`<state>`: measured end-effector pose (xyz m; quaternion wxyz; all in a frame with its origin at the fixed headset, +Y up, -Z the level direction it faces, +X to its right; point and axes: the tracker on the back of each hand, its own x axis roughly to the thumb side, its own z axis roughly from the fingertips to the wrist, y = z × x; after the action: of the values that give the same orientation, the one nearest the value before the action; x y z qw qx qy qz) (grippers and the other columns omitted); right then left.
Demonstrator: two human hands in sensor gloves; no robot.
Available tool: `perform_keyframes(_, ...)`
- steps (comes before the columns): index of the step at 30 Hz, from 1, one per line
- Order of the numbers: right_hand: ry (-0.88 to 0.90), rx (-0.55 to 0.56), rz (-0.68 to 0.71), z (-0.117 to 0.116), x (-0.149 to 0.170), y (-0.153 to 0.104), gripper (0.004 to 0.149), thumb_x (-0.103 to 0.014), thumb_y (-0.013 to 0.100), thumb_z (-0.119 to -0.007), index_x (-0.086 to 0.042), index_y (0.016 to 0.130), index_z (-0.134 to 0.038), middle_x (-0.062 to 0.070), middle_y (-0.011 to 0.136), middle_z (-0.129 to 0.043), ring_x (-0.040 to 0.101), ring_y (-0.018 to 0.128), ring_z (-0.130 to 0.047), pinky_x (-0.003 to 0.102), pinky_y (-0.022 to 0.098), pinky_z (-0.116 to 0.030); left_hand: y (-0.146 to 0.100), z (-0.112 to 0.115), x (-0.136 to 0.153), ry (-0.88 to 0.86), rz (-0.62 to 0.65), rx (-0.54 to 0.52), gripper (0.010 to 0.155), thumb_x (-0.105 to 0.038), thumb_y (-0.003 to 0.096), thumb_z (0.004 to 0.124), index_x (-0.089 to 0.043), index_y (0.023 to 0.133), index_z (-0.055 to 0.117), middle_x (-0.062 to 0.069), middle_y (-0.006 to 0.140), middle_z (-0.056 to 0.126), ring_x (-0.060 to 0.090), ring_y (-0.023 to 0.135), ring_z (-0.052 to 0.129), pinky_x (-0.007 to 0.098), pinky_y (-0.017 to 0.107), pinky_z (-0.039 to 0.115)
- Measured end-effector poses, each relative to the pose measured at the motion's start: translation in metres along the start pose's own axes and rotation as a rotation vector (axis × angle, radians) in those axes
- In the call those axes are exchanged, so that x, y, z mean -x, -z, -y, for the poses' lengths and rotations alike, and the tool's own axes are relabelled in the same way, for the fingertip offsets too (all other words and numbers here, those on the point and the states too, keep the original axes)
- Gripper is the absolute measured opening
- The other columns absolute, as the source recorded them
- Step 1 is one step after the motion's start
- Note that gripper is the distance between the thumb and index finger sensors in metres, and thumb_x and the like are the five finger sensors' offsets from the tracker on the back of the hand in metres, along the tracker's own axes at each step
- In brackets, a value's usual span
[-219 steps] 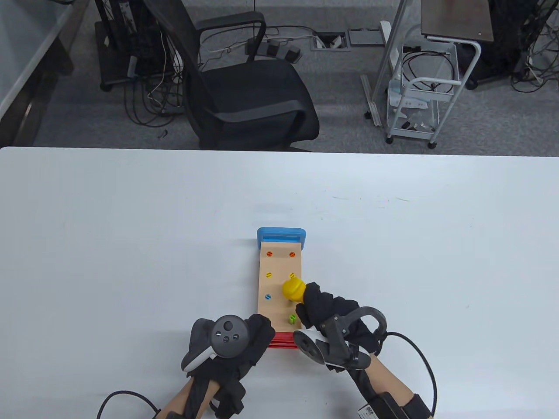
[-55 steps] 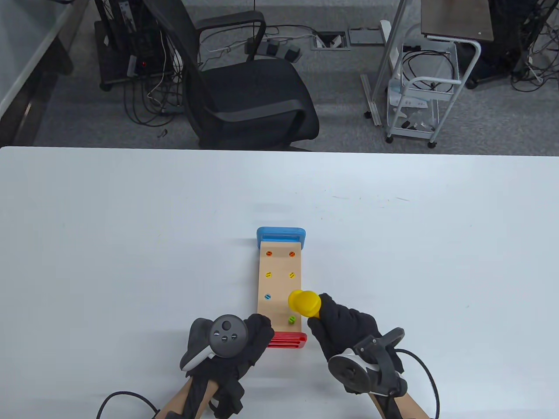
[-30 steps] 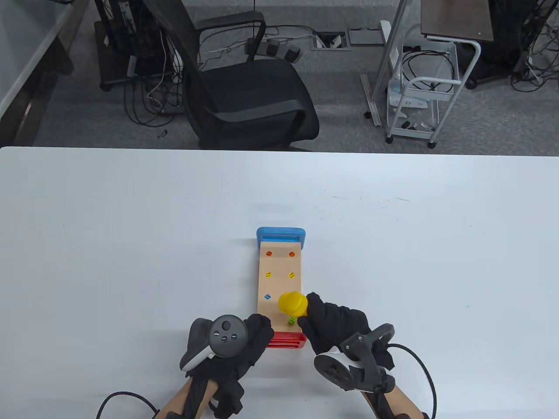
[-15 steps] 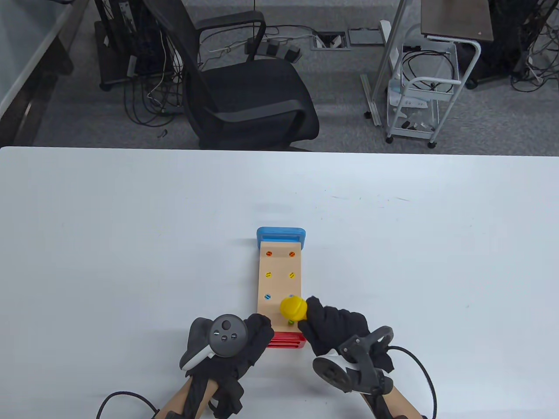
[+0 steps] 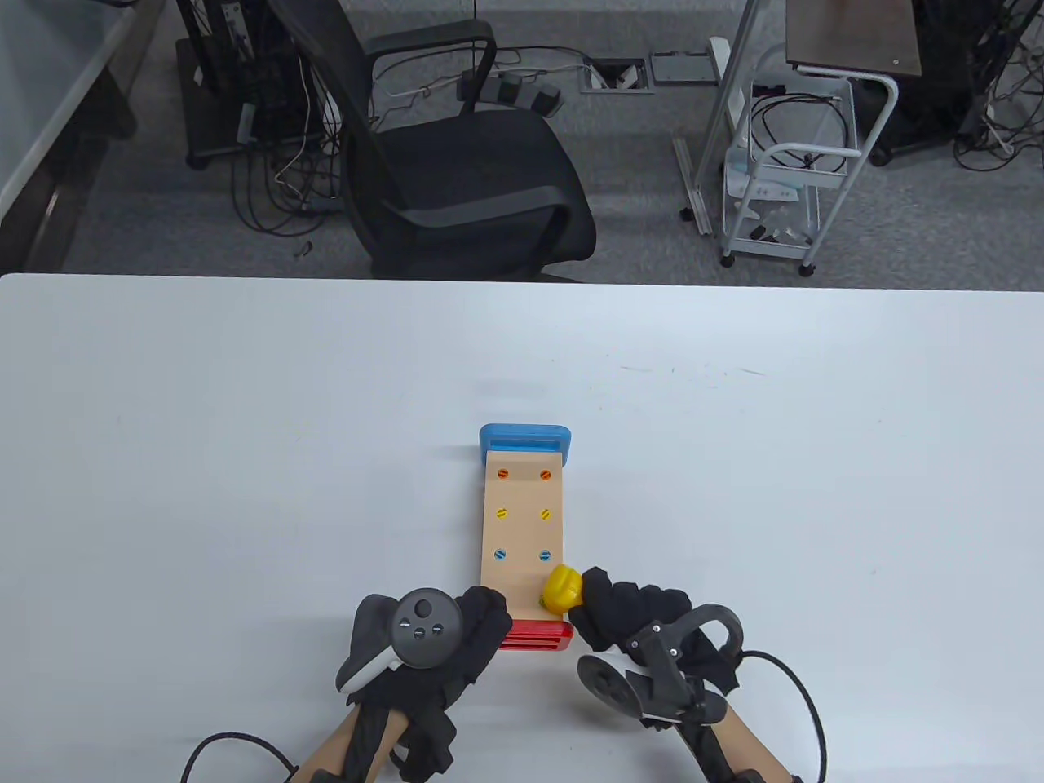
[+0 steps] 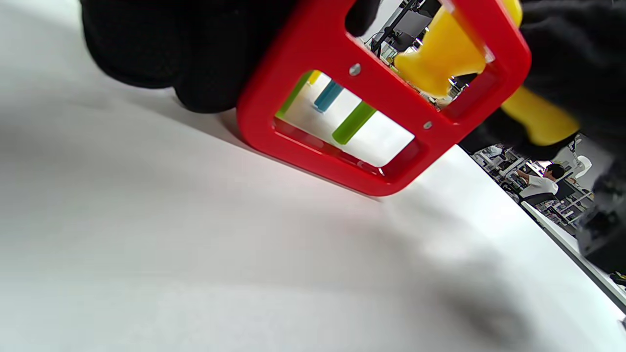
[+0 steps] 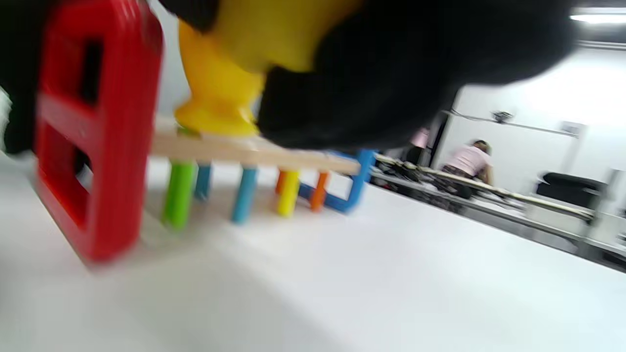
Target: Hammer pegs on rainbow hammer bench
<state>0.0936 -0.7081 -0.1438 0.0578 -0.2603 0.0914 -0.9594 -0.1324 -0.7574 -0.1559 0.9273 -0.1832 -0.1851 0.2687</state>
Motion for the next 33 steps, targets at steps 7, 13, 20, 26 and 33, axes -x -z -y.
perform_keyframes(7,0.069,0.172,0.004,0.007,-0.001,-0.005,0.061,-0.041,0.059,-0.047,-0.001,0.1,-0.069,0.012,0.06,-0.098,0.03,0.036,-0.097,0.043,0.028,-0.085,0.0,0.0,0.001,-0.007,0.001,0.008,0.069,-0.061,0.0557,0.035,-0.02,0.109,0.05,0.039,0.106,0.075,0.053,0.084,0.092,0.06,0.057,0.081)
perform_keyframes(13,0.01,0.108,0.011,0.012,-0.002,-0.001,0.061,-0.043,0.059,-0.045,-0.005,0.101,-0.069,0.008,0.061,-0.097,0.027,0.037,-0.097,0.04,0.03,-0.085,0.0,0.0,0.001,-0.004,0.001,0.007,0.069,-0.061,0.0556,0.035,-0.02,0.109,0.05,0.038,0.106,0.076,0.053,0.084,0.092,0.06,0.057,0.081)
perform_keyframes(20,-0.216,-0.163,-0.044,-0.009,-0.014,0.007,0.062,-0.044,0.057,-0.037,-0.012,0.104,-0.06,-0.001,0.069,-0.096,0.019,0.046,-0.101,0.034,0.035,-0.09,0.0,0.0,0.001,-0.005,0.001,0.007,0.069,-0.061,0.0555,0.035,-0.02,0.109,0.05,0.038,0.106,0.075,0.053,0.084,0.092,0.06,0.057,0.081)
perform_keyframes(26,-0.016,0.106,0.04,0.009,-0.009,-0.001,0.061,-0.042,0.058,-0.046,-0.005,0.101,-0.069,0.009,0.065,-0.097,0.029,0.043,-0.098,0.044,0.034,-0.086,0.0,0.0,0.001,-0.002,0.001,0.006,0.069,-0.061,0.0555,0.035,-0.02,0.109,0.051,0.039,0.106,0.076,0.053,0.084,0.092,0.059,0.057,0.081)
perform_keyframes(33,-0.04,-0.091,-0.323,0.026,0.066,-0.04,0.063,-0.038,0.061,-0.067,0.004,0.105,-0.052,0.015,0.091,-0.082,0.04,0.075,-0.09,0.061,0.055,-0.079,0.0,0.0,0.001,-0.006,0.003,0.008,0.069,-0.061,0.0555,0.035,-0.02,0.109,0.05,0.038,0.106,0.076,0.053,0.084,0.092,0.06,0.057,0.081)
